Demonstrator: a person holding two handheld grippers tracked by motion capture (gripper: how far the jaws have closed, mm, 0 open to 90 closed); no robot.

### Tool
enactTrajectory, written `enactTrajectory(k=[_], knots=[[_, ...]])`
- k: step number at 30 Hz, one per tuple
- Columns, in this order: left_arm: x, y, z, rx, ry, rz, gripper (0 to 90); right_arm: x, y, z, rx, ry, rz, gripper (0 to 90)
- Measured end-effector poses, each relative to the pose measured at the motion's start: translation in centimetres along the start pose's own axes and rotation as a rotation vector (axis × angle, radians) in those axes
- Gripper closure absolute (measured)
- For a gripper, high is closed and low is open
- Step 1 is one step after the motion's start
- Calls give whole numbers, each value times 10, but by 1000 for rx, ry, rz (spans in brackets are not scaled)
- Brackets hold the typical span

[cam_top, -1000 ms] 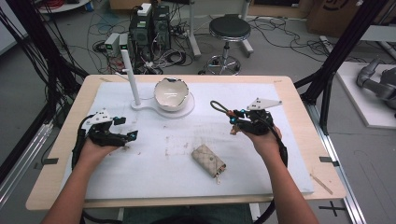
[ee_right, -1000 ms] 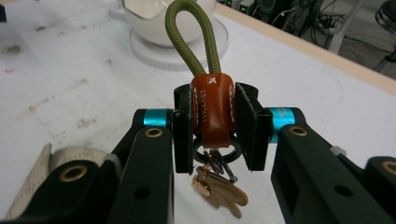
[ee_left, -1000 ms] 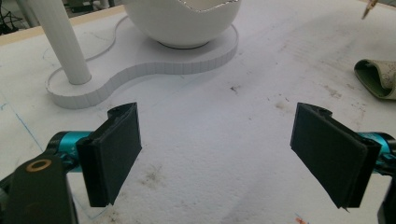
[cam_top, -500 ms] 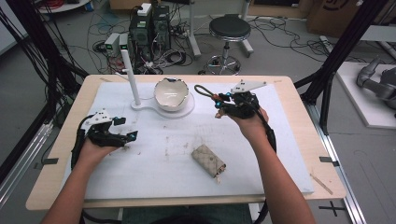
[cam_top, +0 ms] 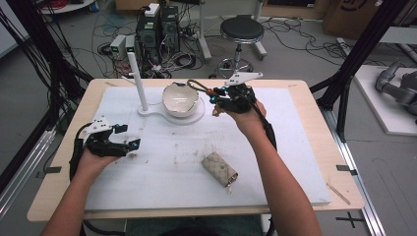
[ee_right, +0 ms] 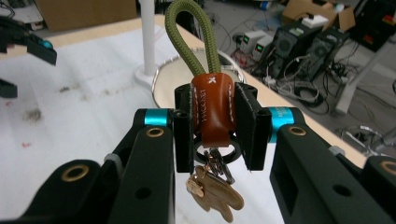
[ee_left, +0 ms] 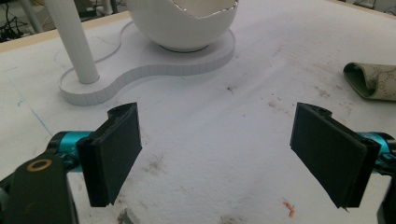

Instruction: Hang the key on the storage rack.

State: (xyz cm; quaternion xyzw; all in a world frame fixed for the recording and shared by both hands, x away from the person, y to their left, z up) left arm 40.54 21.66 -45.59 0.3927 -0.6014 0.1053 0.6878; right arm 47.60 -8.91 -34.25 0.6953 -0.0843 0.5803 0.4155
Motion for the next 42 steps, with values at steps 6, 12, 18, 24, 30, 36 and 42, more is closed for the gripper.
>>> enactTrajectory(k=[6, 12, 18, 24, 30, 36, 42], knots=[[1, 6, 1, 6, 4, 12, 163, 21, -12, -9, 19, 20, 20, 716], [-1, 13, 0, 14, 13, 17, 163, 36, -27, -19, 42, 32, 12, 718], [-2, 20, -3, 24, 24, 29, 163, 54, -45, -31, 63, 51, 14, 718], [-3, 22, -2, 30, 22, 28, 163, 67, -65, -39, 67, 77, -9, 718], [-4, 21, -1, 26, 17, 22, 163, 88, -89, -58, 82, 118, -16, 718], [-3, 20, 1, 20, 13, 20, 163, 98, -105, -78, 102, 153, -31, 718], [-3, 22, 0, 24, 17, 26, 163, 104, -116, -91, 110, 183, -37, 717]])
Point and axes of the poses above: each handheld gripper's, and its own axes: y roughly backward along the jaws, x roughly out of its top, z roughly to its right, the point moved 9 cm from there along -y, roughly forward along the jaws, and after that the axes turned 7 degrees about -y, right-handed, at the moved point
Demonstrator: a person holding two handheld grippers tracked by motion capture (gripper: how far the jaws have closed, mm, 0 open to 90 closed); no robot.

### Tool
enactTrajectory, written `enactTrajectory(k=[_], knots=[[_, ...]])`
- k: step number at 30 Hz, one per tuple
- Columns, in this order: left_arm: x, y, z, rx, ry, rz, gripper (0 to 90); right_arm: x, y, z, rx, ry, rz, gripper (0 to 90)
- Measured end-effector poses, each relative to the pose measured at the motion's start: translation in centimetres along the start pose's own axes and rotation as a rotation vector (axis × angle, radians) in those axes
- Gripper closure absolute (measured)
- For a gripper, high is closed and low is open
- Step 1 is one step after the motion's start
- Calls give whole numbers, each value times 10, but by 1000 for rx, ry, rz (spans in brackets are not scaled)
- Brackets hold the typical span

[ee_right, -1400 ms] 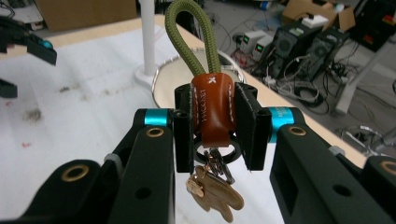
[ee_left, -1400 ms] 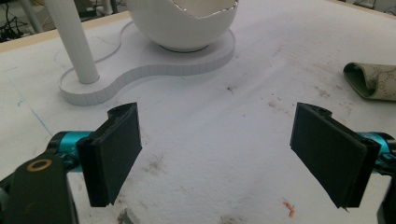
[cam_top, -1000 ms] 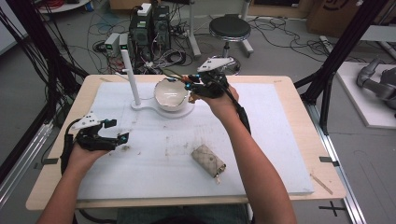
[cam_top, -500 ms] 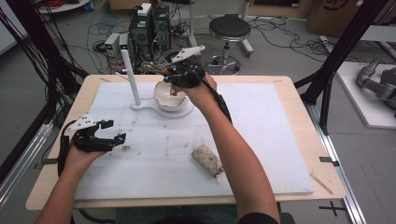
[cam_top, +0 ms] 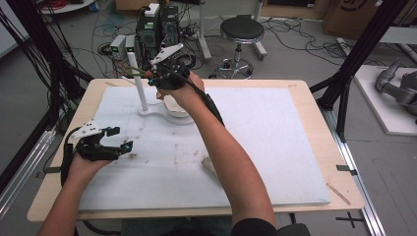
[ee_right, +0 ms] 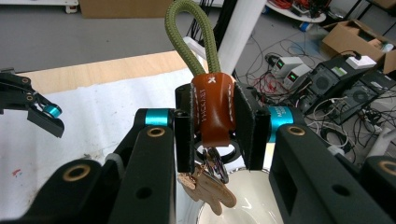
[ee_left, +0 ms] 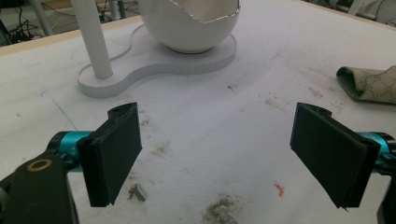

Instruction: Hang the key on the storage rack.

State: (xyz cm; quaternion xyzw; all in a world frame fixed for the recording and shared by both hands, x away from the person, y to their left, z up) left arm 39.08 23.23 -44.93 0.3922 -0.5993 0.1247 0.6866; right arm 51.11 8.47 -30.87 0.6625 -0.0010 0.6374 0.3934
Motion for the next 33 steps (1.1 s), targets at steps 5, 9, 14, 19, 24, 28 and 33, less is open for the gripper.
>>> enactTrajectory(k=[5, 9, 14, 19, 24, 28, 33], knots=[[-2, 3, -2, 8, 5, -1, 163, 0, -8, -3, 0, 14, -18, 717], [-2, 4, -3, 9, 8, 2, 163, -4, -14, -2, -17, 30, -38, 716], [-3, 4, -3, 10, 8, -3, 163, -8, -18, 1, -58, 73, -63, 716], [-4, 2, -2, 7, 8, -6, 163, -11, -22, 1, -78, 102, -67, 705], [-5, 1, -3, 6, 7, -12, 163, -13, -21, 1, -110, 96, -61, 449], [-4, 0, -2, 4, 6, -9, 163, -18, -12, 1, -101, 69, -38, 402], [-2, -3, 0, -4, -1, -9, 163, -30, 3, 9, -92, 38, -31, 371]])
Point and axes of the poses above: each handheld gripper's, and its own axes: y roughly backward along the jaws, x roughly out of its top, z roughly to its right, the point moved 9 cm from there along -y, roughly forward along the jaws, and after that the axes turned 7 degrees about -y, right-handed, at the moved point
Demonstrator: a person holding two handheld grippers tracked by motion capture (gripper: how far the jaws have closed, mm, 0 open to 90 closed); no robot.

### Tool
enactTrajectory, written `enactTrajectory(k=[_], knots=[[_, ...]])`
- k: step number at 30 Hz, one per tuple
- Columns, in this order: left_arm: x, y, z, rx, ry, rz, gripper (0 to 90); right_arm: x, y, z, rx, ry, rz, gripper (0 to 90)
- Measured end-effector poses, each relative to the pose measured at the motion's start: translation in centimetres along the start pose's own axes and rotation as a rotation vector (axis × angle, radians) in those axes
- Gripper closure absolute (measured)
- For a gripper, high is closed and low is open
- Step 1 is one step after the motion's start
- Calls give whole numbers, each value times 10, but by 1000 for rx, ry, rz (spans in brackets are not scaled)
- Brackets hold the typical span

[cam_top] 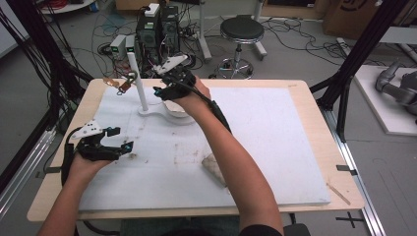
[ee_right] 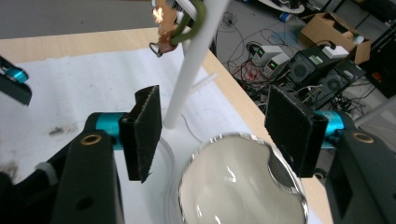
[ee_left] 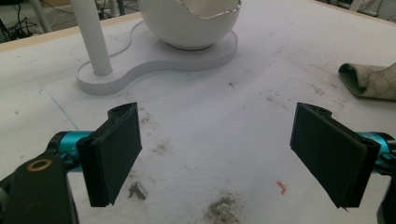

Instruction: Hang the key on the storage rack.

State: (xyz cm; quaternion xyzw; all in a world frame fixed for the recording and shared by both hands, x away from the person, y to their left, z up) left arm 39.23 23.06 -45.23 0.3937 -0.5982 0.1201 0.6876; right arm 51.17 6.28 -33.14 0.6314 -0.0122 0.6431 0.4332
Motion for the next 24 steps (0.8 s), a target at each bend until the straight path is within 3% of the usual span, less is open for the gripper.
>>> enactTrajectory(k=[6, 7, 9, 14, 16, 19, 24], knots=[[3, -7, 0, -8, -4, -1, 163, -35, 39, 25, -13, -78, 1, 301], [4, -9, 0, -12, -6, 0, 163, -35, 39, 25, -13, -78, 1, 301], [6, -13, 1, -16, -13, -4, 163, -51, 58, 33, -9, -131, -15, 269], [8, -22, 2, -24, -19, -9, 163, -75, 83, 41, -38, -147, 28, 269], [9, -25, 2, -27, -24, -13, 163, -96, 100, 46, -53, -185, 31, 269], [10, -28, 2, -29, -26, -10, 163, -109, 110, 50, -64, -212, 33, 266], [8, -34, 2, -36, -21, -18, 163, -152, 134, 63, -93, -271, 33, 265]])
Point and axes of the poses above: each handheld gripper's, and its own axes: y roughly backward along the jaws, x roughly out of its top, z roughly to its right, the point moved 9 cm from there along -y, roughly forward along the jaws, and after that the axes turned 7 degrees about -y, right-handed, at the moved point
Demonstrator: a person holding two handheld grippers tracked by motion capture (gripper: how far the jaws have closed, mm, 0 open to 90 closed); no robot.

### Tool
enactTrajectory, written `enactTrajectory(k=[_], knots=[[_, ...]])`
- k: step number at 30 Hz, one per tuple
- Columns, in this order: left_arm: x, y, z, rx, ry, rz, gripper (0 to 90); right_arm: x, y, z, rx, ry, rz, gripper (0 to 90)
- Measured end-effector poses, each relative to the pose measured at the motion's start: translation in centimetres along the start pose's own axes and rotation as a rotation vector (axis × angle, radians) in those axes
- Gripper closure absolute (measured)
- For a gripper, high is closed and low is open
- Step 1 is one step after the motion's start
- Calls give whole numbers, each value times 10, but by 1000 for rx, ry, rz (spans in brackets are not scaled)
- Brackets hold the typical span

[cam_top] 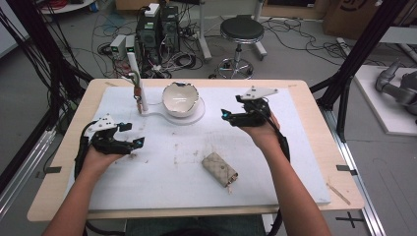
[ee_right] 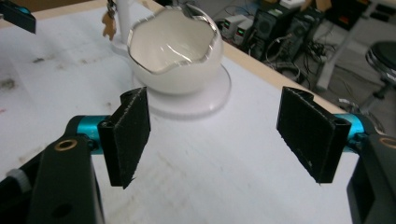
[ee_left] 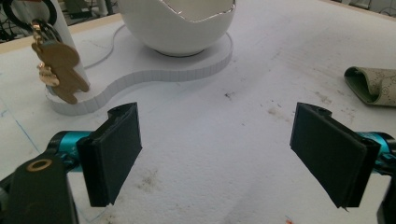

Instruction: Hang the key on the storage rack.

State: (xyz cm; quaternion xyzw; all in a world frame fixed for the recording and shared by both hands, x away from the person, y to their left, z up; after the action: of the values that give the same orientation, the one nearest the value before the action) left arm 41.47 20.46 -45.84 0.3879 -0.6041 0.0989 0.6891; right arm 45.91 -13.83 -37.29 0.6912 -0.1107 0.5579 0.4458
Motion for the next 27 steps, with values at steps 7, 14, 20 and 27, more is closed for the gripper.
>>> enactTrajectory(k=[7, 14, 20, 27], knots=[[0, -2, 1, -3, -1, -3, 163, -35, 21, 19, -26, -75, 10, 260], [7, 0, 14, -3, 18, 4, 163, -67, 38, 23, -41, -110, 30, 237], [11, -1, 32, -3, -28, 6, 163, -78, 43, 25, -38, -118, 32, 217], [14, 2, 37, -36, -52, 59, 163, -86, 43, 27, -49, -132, 26, 203]])
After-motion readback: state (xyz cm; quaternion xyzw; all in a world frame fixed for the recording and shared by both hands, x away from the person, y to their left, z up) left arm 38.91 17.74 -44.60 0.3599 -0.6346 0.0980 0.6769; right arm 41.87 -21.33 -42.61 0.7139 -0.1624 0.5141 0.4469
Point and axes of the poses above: each handheld gripper's, and its own axes: y roughly backward along the jaws, x roughly out of its top, z roughly to its right, the point moved 9 cm from there along -y, roughly forward along the jaws, and after that the axes turned 7 degrees about -y, right-handed, at the moved point
